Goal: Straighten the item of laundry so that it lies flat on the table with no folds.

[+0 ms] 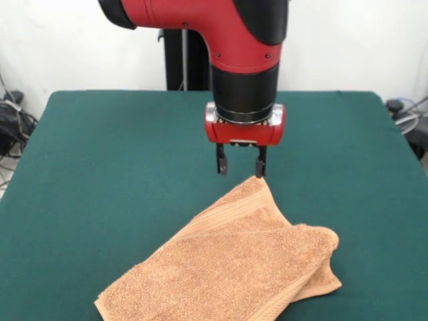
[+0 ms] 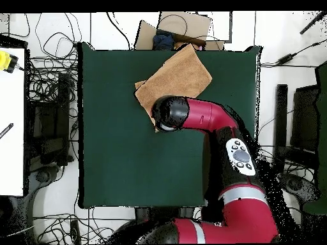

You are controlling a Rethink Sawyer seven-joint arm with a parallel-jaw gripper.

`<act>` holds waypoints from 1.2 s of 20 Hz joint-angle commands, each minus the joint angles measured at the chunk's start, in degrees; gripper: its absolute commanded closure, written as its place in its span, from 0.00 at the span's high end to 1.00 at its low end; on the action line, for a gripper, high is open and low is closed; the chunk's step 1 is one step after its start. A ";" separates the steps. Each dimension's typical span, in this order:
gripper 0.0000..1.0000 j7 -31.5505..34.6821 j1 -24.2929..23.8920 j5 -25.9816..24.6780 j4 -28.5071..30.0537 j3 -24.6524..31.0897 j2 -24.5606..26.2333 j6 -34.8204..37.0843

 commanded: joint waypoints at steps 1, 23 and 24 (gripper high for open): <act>1.00 8.76 1.91 0.57 0.38 1.46 3.22 -6.08; 1.00 -0.17 0.76 -2.61 -10.59 0.82 13.05 -7.81; 1.00 -1.44 0.64 -2.70 -12.60 1.12 13.69 -6.11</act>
